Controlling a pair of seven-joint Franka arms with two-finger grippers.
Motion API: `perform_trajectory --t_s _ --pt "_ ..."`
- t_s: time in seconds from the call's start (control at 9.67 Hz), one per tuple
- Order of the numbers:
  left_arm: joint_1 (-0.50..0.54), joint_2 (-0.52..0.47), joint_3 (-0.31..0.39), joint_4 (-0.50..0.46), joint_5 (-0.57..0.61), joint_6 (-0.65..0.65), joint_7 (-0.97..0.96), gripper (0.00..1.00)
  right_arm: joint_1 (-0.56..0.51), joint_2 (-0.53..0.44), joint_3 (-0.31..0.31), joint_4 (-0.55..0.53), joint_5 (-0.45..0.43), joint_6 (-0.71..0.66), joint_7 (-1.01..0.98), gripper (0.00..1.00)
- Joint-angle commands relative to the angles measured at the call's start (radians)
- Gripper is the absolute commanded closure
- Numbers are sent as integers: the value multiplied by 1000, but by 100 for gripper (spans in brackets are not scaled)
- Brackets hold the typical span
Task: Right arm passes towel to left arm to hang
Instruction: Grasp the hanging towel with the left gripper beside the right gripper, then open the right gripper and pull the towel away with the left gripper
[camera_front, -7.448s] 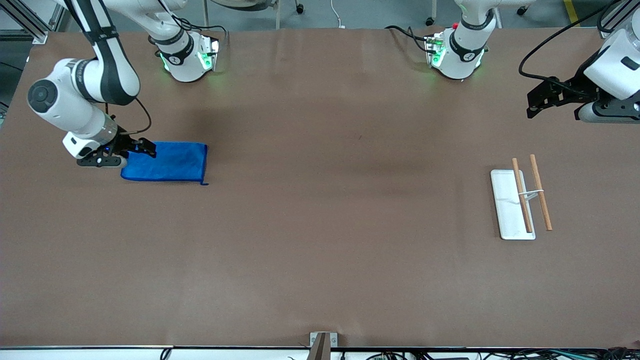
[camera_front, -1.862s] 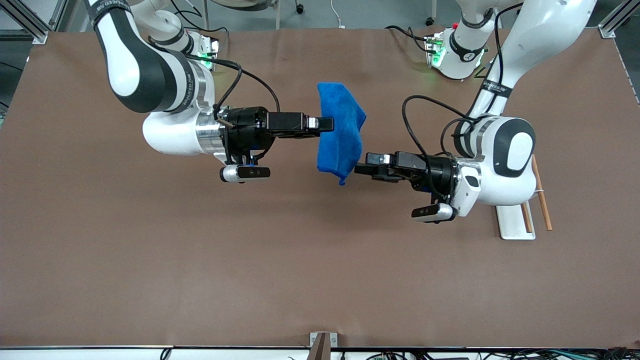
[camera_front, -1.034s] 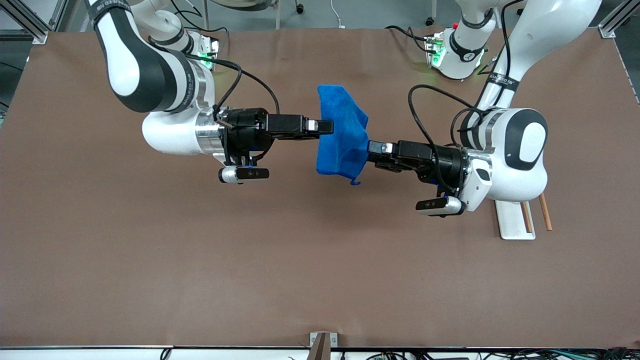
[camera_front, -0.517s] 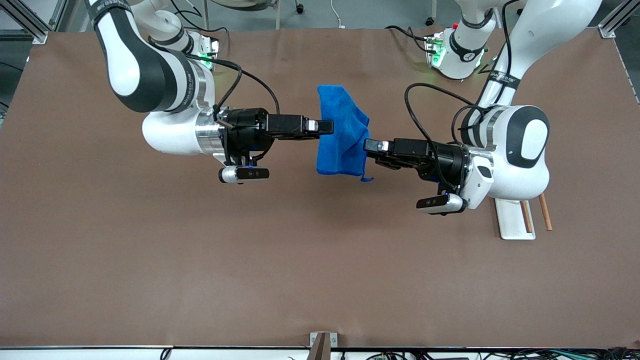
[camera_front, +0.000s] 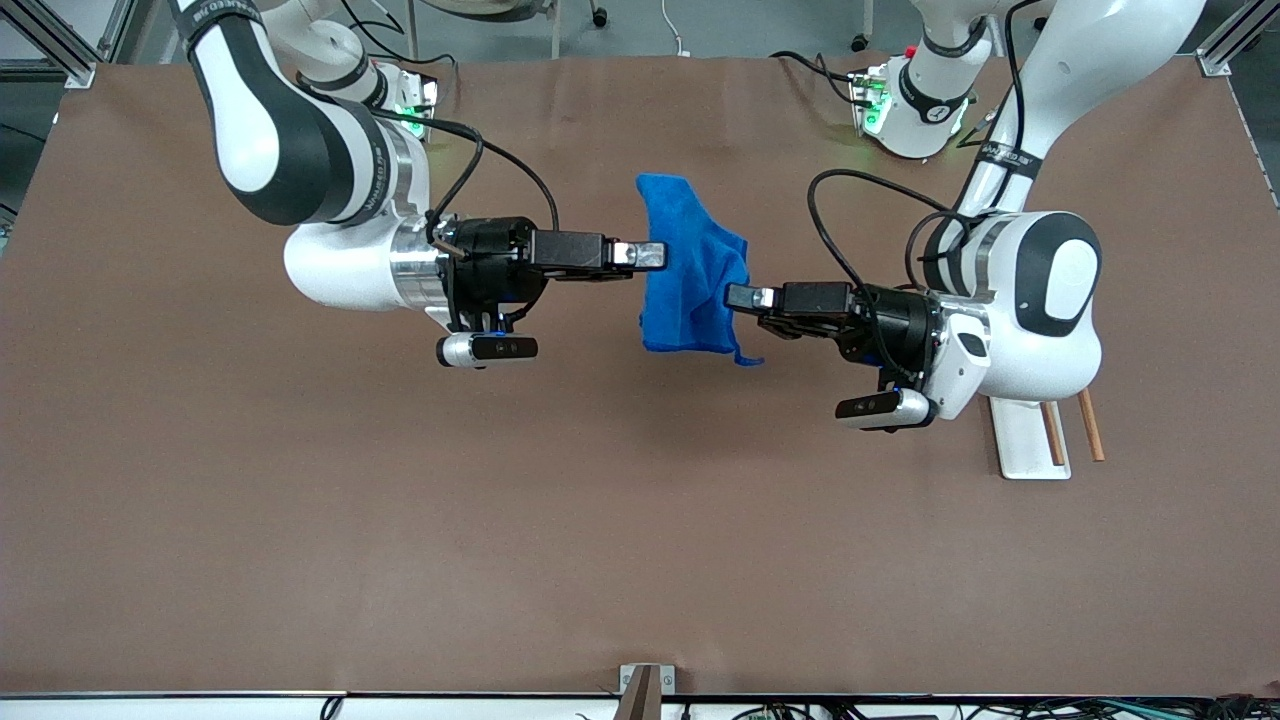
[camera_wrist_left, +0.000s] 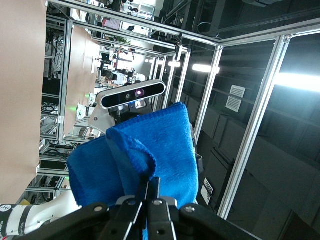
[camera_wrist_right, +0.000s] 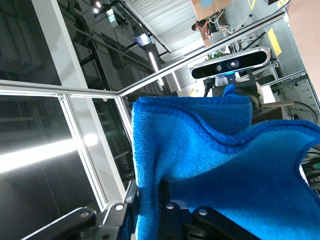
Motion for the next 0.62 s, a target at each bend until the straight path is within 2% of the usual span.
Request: perform_trajectory --t_s 0.0,0.1,0.21,0.31,0.52 --pt "3 13 15 17 16 13 -59 100 7 8 -6 17 25 4 5 76" --pt "9 13 18 33 71 16 -99 100 7 8 -6 17 27 5 6 63" --pt "20 13 20 61 134 33 -135 100 10 8 -9 18 18 11 5 1" --pt "34 13 18 76 181 36 -179 100 6 8 -11 28 -2 39 3 0" --pt "63 12 18 81 287 36 -231 100 -7 8 -16 64 -230 114 41 0"
